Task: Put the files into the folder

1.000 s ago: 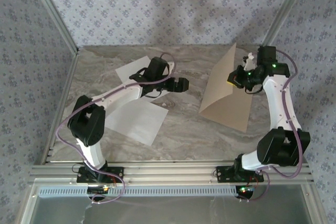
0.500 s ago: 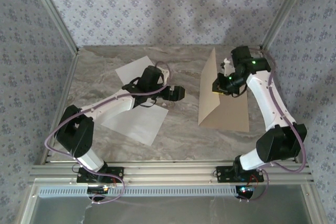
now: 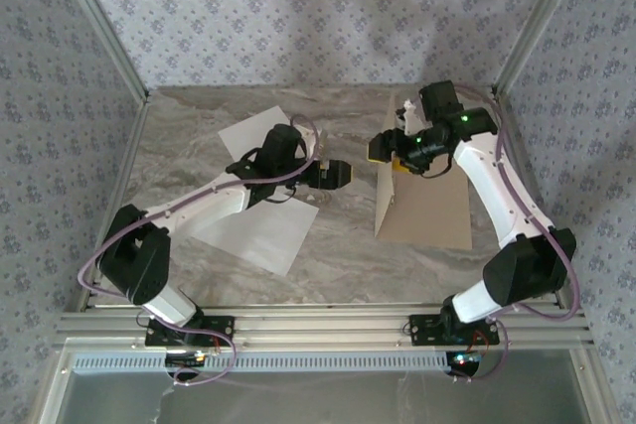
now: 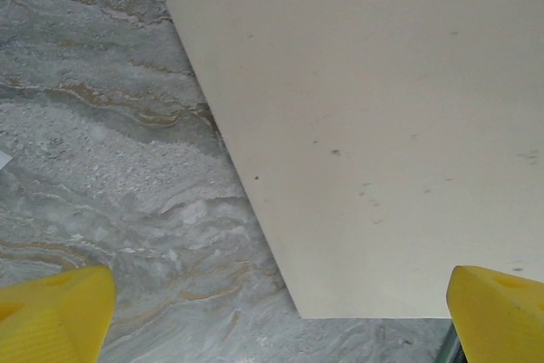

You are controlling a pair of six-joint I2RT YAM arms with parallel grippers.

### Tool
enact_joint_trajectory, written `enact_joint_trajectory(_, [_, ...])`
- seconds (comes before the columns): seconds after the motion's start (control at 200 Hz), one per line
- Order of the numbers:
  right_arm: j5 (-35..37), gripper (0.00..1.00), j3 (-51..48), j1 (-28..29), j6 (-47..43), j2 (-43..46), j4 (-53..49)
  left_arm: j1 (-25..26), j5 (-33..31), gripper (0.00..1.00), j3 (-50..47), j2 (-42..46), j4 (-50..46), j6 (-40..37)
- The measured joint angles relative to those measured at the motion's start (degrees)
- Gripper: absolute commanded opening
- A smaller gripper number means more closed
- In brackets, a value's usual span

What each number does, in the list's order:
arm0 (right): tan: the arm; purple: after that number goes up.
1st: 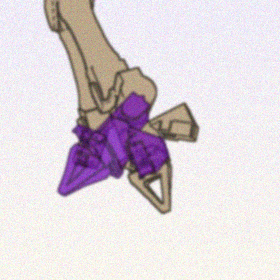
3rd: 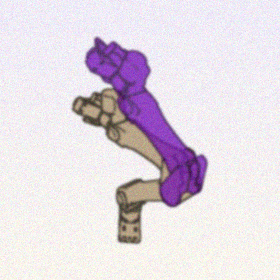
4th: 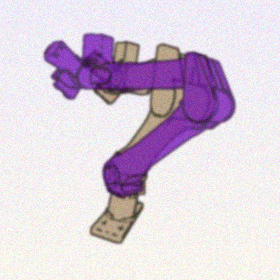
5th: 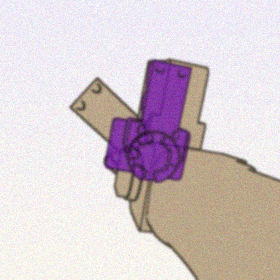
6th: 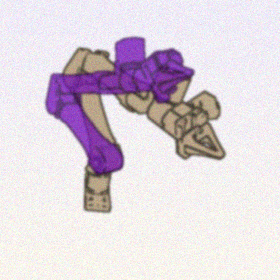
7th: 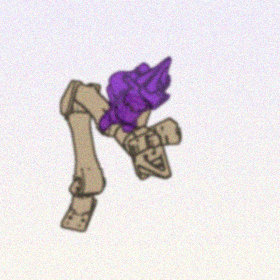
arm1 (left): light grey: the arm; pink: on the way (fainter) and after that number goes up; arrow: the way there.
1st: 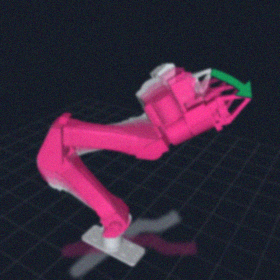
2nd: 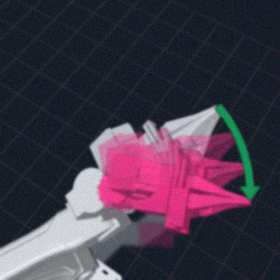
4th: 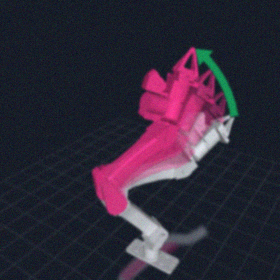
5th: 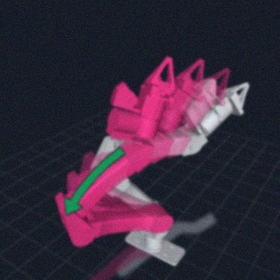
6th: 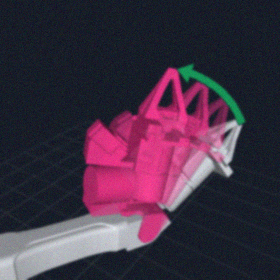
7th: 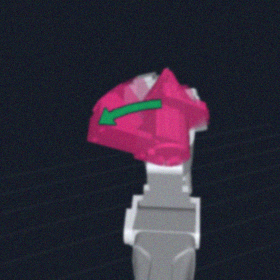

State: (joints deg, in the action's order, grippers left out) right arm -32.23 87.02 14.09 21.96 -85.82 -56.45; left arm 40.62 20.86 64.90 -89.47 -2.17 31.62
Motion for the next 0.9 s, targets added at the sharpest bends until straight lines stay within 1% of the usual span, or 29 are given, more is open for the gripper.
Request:
enact_joint_trajectory(0.14, [-3.80,0.75,-3.32,0.00,4.52,1.53,7.15,0.00,2.73,1.00,-1.11,2.01,3.19,2.51])
enact_joint_trajectory(0.325, [-8.37,0.76,-11.85,-0.09,13.73,4.15,21.53,0.00,5.53,1.00,-1.44,2.27,5.20,4.57])
enact_joint_trajectory(0.425, [-9.66,0.76,-14.69,-0.13,17.09,4.31,27.15,0.00,6.43,1.00,-1.44,2.27,5.46,5.16])
enact_joint_trajectory(0.52, [-10.29,0.78,-15.91,-0.13,19.43,4.31,30.69,-0.02,7.02,1.00,-1.55,2.27,5.88,5.75])
enact_joint_trajectory(0.7, [-10.75,0.84,-18.78,-0.11,23.08,4.61,37.27,-0.11,8.15,0.98,-1.64,2.25,7.17,7.02])
enact_joint_trajectory(0.825, [-10.71,0.85,-22.03,-0.07,25.79,4.79,41.13,-0.11,8.70,0.96,-1.66,2.19,7.80,7.52])
enact_joint_trajectory(0.899, [-10.71,0.85,-23.45,-0.04,27.41,4.79,43.10,-0.15,9.01,0.93,-1.66,1.99,8.11,7.63])
